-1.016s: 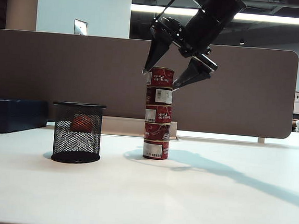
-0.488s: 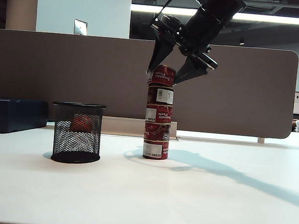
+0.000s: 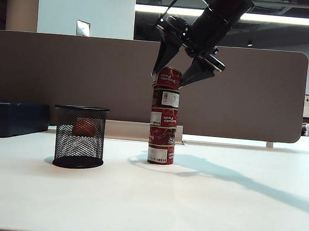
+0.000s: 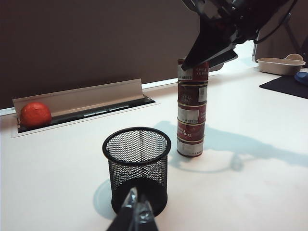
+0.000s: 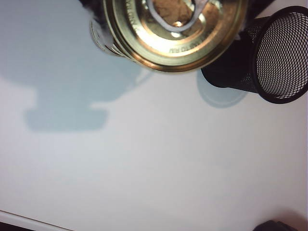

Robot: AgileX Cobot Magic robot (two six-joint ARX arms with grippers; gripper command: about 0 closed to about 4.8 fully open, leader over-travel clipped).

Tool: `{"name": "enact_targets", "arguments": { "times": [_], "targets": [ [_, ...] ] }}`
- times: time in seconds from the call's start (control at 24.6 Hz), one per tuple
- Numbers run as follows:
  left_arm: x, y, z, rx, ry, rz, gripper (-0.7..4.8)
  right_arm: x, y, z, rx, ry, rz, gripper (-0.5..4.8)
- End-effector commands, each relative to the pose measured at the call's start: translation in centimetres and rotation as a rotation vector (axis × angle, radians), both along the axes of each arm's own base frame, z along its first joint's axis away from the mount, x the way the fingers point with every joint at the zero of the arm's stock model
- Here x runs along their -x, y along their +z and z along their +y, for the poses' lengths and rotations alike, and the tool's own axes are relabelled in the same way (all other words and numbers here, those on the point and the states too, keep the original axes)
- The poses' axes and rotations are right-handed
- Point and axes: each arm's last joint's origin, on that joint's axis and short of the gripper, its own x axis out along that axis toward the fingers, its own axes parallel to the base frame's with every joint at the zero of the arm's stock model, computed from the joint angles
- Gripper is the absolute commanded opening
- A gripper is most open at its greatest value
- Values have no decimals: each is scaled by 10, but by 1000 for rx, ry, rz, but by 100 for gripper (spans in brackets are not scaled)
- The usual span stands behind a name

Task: Take a can of tomato sauce from the stacked ones and place it on the table.

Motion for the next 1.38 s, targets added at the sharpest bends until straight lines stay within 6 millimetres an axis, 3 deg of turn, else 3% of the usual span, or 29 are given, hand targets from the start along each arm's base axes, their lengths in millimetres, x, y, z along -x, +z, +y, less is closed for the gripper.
{"name": "enact_targets", "arguments": {
  "times": [0.04,0.37,1.18,1.22,1.3,1.38],
  "targets": [
    [0,2,0,4,-3,-10,-6,3,3,0,1,2,5,303],
    [0,2,0,4,-3,-9,-6,7,17,-3,-12,5,-29,303],
    [0,2,0,4,-3,-10,-6,19,82,-12,-40,-41,-219,299],
    [0,2,0,4,-3,-10,-6,22,84,-13,-36,-48,-223,295],
    [0,2,0,4,-3,-10,-6,30,93,-23,-17,-69,-211,235],
    [0,2,0,4,-3,-10,-6,34,95,-30,-5,-80,-187,229]
  ]
}}
